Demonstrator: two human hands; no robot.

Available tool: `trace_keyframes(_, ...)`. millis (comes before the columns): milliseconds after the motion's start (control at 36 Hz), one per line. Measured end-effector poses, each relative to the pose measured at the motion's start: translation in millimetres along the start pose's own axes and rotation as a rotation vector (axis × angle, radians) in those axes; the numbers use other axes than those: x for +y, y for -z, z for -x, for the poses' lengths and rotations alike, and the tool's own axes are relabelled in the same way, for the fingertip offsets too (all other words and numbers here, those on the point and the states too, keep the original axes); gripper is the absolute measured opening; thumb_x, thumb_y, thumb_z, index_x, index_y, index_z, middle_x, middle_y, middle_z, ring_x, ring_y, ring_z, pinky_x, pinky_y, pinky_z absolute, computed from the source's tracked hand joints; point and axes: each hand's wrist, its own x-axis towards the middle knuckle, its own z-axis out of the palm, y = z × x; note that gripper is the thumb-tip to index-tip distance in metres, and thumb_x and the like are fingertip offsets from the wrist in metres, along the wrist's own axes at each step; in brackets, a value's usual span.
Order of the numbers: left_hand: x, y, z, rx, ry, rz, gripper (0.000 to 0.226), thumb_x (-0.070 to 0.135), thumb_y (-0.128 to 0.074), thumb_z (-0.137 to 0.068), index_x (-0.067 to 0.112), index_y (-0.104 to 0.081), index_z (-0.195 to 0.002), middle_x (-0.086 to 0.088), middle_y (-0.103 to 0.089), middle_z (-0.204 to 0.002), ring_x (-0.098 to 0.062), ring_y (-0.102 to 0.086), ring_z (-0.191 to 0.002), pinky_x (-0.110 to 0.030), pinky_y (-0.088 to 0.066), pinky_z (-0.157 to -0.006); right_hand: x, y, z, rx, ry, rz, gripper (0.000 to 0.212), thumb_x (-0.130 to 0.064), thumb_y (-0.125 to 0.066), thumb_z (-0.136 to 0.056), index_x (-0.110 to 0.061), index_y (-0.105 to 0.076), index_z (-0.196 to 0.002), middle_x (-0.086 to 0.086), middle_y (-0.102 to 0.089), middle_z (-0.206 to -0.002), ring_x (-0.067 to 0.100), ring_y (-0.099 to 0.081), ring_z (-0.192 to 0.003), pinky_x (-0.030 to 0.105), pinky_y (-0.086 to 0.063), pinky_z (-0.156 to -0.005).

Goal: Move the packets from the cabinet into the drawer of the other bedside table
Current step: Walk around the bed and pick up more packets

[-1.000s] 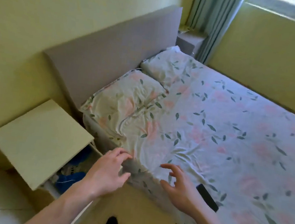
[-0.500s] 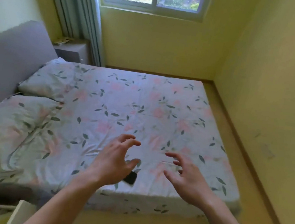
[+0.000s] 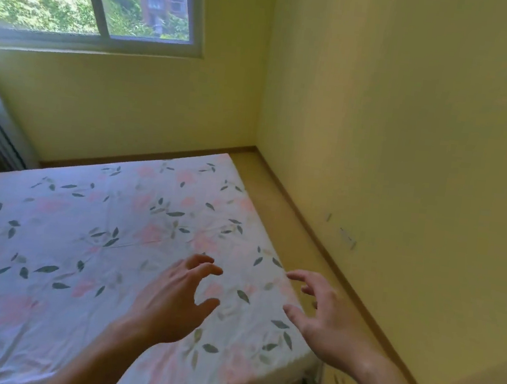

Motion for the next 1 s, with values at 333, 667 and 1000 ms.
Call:
trace_keyframes(333,147,-31,-224,0.018,-0.133,0.036,0.05,0.055,-0.06,-0.092,0.041,-0.05,-0.139,0.02,-0.039,-0.15,-0.01,-0.044,-0.135,-0.027,-0.037,-0.105,120,164,-101,0.142,-0.12,-0.063,0.04,-0.038,-0.066,-0.096,-0.047,-0.05,-0.132,-0.026,-0.044,-0.134,-0.003,-0.047,-0.124,0.024,-0.044,-0.102)
trace_keyframes(667,258,-66,-401,0.023,-0.076,0.073,0.051,0.049,-0.063,-0.093,0.04,-0.047,-0.141,0.019,-0.036,-0.151,-0.008,-0.038,-0.138,-0.028,-0.033,-0.114,240,290,-240,0.08,-0.025,-0.079,0.04,-0.035,-0.069,-0.094,-0.048,-0.052,-0.128,-0.03,-0.048,-0.128,-0.007,-0.049,-0.121,0.011,-0.041,-0.094)
trace_keyframes(1000,292,-65,-507,0.182,0.256,0.052,0.055,0.059,-0.059,-0.091,0.048,-0.04,-0.141,0.021,-0.023,-0.158,-0.009,-0.033,-0.143,-0.034,-0.032,-0.118,294,394,-425,-0.136,0.193,-0.005,0.051,-0.033,-0.07,-0.092,-0.041,-0.049,-0.138,-0.025,-0.048,-0.135,-0.001,-0.05,-0.124,0.017,-0.04,-0.103)
